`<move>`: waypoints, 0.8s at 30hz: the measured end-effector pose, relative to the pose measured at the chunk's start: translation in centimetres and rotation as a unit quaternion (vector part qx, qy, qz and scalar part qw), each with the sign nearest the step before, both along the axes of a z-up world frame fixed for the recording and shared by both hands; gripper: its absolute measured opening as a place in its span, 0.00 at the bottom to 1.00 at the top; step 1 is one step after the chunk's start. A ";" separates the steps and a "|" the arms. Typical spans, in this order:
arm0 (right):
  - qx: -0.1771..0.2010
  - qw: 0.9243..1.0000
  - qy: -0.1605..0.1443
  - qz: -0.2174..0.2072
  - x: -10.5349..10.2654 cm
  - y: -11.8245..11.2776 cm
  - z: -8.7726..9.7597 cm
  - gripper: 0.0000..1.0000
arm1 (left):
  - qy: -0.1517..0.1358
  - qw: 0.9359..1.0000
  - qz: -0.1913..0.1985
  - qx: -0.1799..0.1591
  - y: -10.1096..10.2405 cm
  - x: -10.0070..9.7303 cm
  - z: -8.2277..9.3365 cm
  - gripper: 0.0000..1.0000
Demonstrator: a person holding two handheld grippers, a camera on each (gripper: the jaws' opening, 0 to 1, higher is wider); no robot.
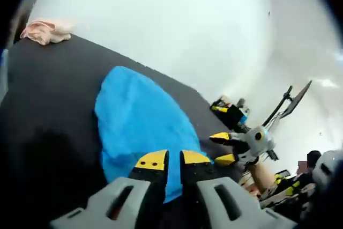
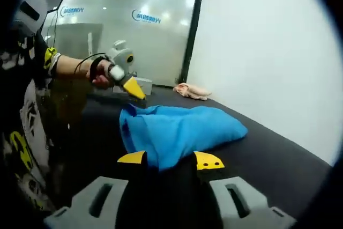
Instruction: Spread out the cloth and fold it
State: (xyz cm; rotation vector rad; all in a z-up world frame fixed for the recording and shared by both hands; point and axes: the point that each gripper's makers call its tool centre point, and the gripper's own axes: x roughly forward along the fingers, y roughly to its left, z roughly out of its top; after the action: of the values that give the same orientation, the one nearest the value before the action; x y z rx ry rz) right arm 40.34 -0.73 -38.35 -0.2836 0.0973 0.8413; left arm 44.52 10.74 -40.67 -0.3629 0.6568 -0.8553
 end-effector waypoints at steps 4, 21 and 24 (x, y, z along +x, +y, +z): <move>0.022 1.000 -0.006 -0.014 0.4 -1.2 1.2 0.31 | -0.094 0.994 0.036 0.038 1.4 1.0 -1.6 0.14; 0.026 0.999 -0.004 -0.036 0.9 -3.7 0.7 0.31 | -0.261 0.947 0.016 0.185 6.9 -0.4 1.6 0.19; 0.036 0.999 -0.012 -0.033 0.6 -3.5 1.4 0.31 | -0.302 0.911 -0.033 0.280 5.8 -0.9 -1.0 0.31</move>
State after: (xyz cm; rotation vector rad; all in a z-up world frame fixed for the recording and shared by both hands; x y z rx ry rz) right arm 40.98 -4.22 -36.93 -0.2219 0.0538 0.7731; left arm 43.61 16.58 -41.69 0.4387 0.3069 -0.7500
